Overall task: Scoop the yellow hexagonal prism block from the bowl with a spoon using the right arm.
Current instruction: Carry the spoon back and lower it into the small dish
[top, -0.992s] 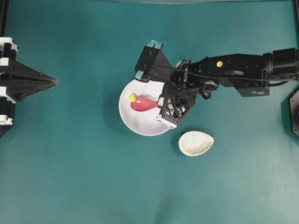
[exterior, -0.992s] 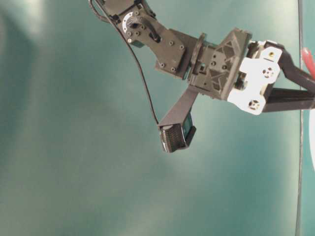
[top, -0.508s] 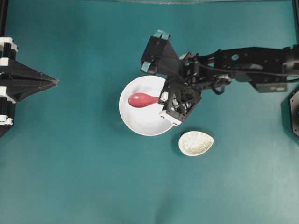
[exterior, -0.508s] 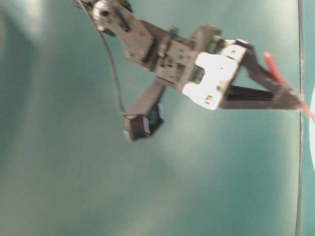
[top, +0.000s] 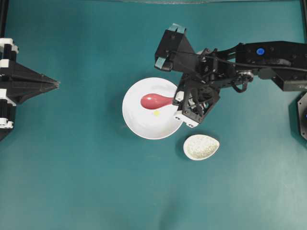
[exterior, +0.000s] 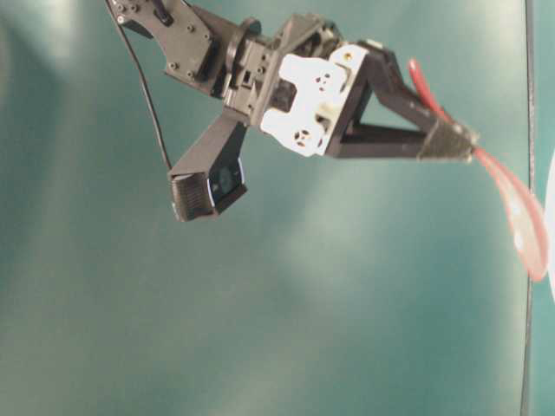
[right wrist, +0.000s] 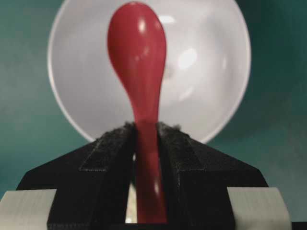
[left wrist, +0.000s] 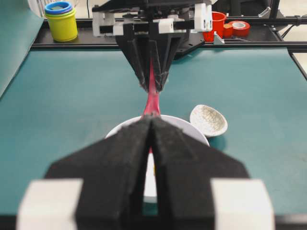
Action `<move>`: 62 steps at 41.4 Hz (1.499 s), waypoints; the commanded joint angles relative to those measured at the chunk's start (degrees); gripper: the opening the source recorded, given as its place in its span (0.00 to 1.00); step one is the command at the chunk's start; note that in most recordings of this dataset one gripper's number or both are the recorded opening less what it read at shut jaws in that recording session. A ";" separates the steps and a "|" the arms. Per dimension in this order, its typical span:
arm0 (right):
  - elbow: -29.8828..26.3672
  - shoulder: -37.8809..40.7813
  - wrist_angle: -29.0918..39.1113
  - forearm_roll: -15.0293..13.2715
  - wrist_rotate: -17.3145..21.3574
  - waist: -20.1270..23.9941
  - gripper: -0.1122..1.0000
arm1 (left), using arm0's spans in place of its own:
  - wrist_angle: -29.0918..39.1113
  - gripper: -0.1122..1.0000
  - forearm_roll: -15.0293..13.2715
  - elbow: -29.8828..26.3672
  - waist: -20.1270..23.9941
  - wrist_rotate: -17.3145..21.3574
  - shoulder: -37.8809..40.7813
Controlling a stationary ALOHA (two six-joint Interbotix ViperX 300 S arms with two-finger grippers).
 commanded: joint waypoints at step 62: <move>6.50 -8.26 14.41 3.16 7.47 14.68 0.30 | -0.62 0.11 0.00 -1.23 0.18 0.00 1.49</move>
